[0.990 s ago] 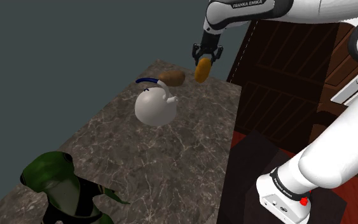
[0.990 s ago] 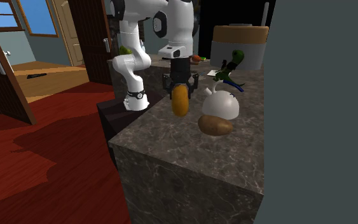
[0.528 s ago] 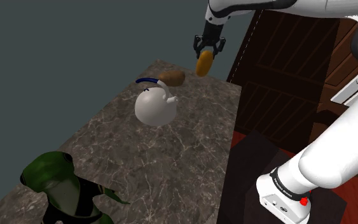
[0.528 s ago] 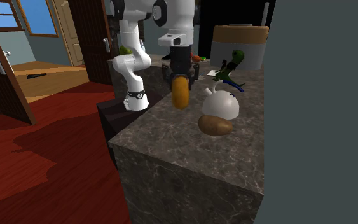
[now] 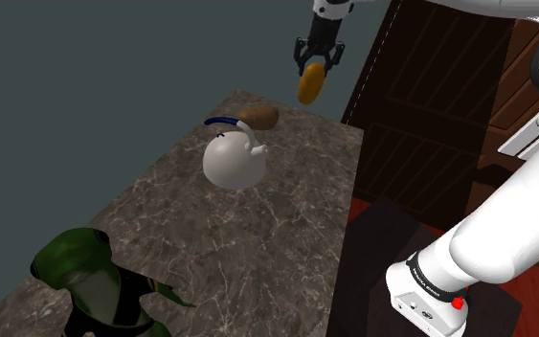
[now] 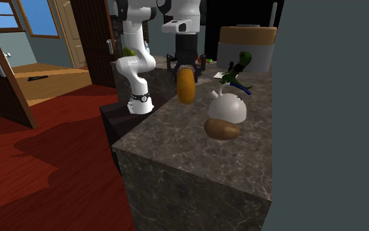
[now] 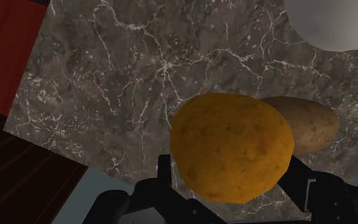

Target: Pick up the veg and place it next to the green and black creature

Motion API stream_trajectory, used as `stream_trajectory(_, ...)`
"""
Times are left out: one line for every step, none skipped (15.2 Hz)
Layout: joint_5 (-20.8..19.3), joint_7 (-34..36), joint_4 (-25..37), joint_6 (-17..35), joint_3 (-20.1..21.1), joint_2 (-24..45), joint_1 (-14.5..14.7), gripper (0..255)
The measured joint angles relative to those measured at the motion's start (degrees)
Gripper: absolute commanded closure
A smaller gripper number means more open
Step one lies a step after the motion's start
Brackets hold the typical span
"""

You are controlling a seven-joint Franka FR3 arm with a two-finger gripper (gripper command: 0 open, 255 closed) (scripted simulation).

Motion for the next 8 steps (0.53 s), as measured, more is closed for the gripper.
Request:
stream_trajectory(0.0,0.0,0.7,-0.8,0.0,0.0,0.0,255)
stream_trajectory(0.0,0.1,1.6,-1.6,0.0,0.1,0.0,255)
stream_trajectory(0.0,0.0,2.5,-2.5,0.0,0.0,0.0,255)
stream_trajectory(0.0,-0.1,3.3,-3.3,0.0,0.1,0.0,255)
stream_trajectory(0.0,0.0,4.1,-4.0,0.0,0.1,0.0,255)
stream_trajectory(0.0,0.0,5.0,-4.8,0.0,0.2,0.1,255)
stream_trajectory(0.0,0.0,6.2,-5.7,0.0,0.5,0.1,255)
stream_trajectory(0.0,0.0,6.9,-6.3,0.0,0.6,0.1,255)
